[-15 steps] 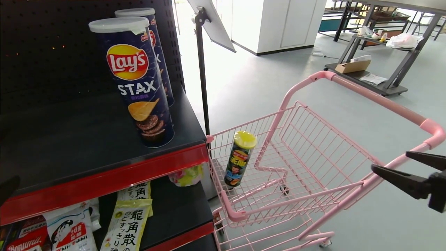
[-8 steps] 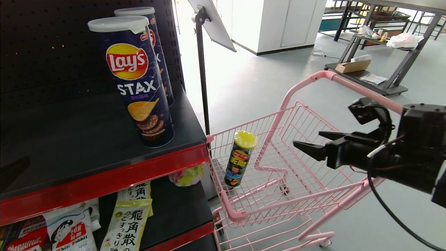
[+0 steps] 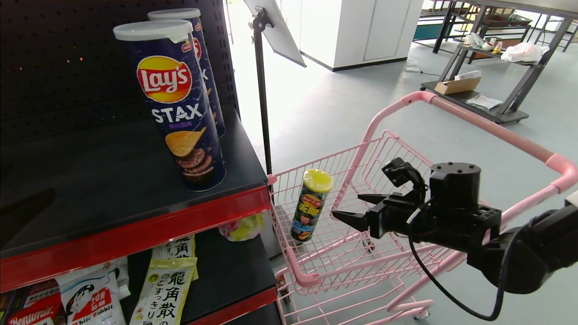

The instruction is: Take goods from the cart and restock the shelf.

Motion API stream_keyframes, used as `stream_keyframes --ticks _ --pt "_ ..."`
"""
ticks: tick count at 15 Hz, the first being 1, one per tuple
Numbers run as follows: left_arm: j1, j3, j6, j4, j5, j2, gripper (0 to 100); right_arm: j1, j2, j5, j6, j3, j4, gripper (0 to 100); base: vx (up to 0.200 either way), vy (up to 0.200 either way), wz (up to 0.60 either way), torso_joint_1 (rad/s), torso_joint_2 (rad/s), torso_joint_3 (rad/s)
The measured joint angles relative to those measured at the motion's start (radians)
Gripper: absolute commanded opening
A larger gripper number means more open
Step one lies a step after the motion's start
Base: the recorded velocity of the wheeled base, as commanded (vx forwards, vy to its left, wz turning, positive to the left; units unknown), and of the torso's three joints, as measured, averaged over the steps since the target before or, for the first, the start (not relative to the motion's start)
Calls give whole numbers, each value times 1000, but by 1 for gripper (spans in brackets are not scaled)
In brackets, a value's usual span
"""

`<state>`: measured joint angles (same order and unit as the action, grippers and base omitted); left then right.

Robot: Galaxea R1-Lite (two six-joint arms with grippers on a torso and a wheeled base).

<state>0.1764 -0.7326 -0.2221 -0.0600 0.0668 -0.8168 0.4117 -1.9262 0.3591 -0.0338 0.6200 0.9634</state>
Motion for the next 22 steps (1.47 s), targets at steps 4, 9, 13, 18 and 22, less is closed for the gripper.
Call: stream_keyframes --ticks 4,9,13,18,22 --pt "0 -4 0 0 0 -13 100 18 -108 10 -4 56 59 100 0 0 0 0 0 0" --pt "0 -16 0 0 -1 -33 100 19 -217 9 -6 163 74 100 0 0 0 0 0 0" --pt "1 -20 -2 0 -1 -43 100 16 -274 5 -6 204 74 100 0 0 0 0 0 0" --pt "1 -25 -4 0 0 -47 100 25 -336 5 -8 309 74 100 0 0 0 0 0 0" --pt "1 -26 -15 -1 1 -48 100 56 -394 4 -55 392 74 100 0 0 0 0 0 0"
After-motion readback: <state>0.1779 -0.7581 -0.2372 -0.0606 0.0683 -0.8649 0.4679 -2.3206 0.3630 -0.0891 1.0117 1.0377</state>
